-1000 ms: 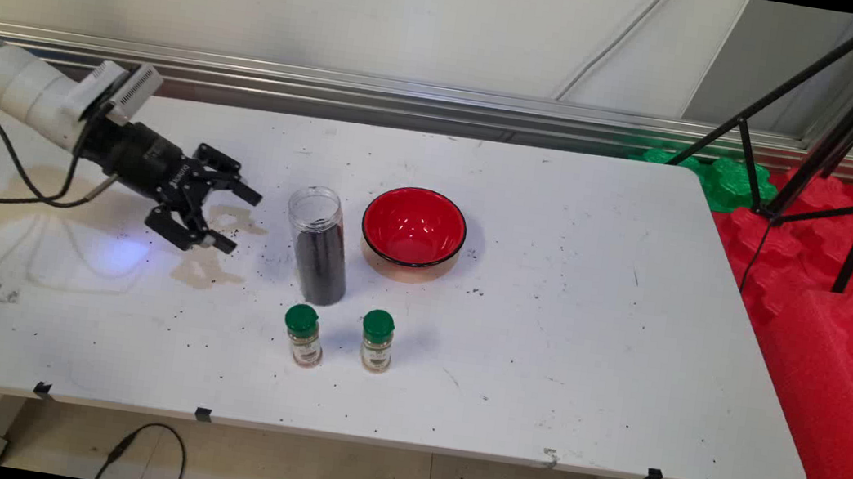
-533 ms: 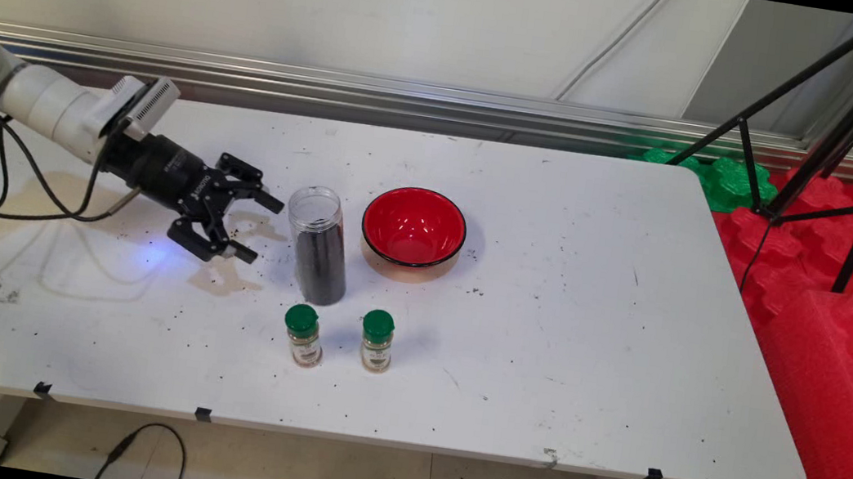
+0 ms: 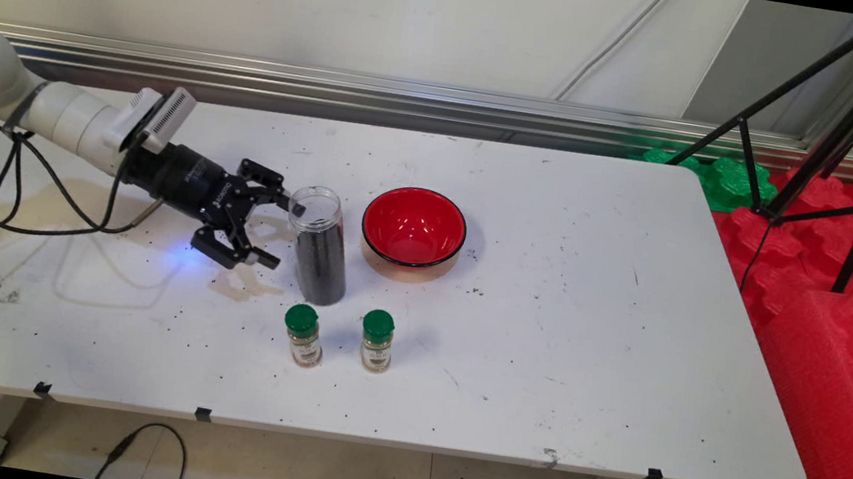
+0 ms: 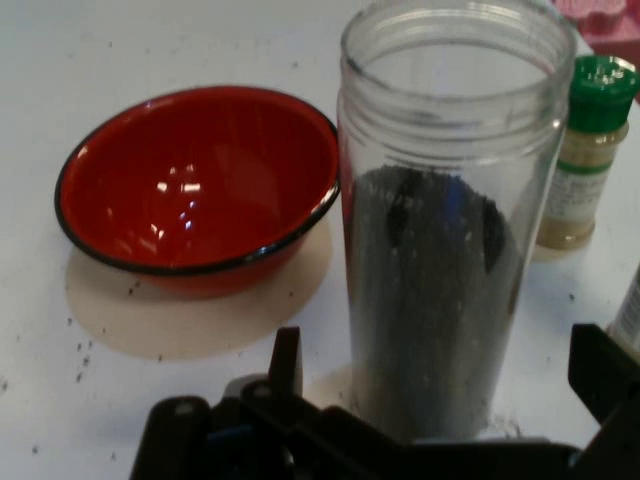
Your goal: Pick up the black seasoning powder from the table
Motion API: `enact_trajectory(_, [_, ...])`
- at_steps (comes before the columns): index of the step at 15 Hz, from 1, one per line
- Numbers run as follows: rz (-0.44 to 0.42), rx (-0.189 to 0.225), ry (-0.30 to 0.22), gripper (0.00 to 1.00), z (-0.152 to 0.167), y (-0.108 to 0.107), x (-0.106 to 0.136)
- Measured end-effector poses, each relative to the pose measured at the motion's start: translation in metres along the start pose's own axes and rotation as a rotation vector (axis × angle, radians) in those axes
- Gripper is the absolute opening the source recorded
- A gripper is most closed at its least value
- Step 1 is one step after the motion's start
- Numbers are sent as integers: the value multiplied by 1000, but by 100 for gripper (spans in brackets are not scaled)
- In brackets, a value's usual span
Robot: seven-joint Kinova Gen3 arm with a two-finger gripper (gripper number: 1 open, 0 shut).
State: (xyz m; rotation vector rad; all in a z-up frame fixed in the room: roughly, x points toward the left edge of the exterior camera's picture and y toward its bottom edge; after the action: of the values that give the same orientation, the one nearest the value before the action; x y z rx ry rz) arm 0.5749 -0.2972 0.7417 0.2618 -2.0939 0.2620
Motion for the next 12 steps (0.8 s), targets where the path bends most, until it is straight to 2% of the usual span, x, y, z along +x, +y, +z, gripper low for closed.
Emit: enact_trajectory(12, [20, 8, 54, 100, 31, 2, 2])
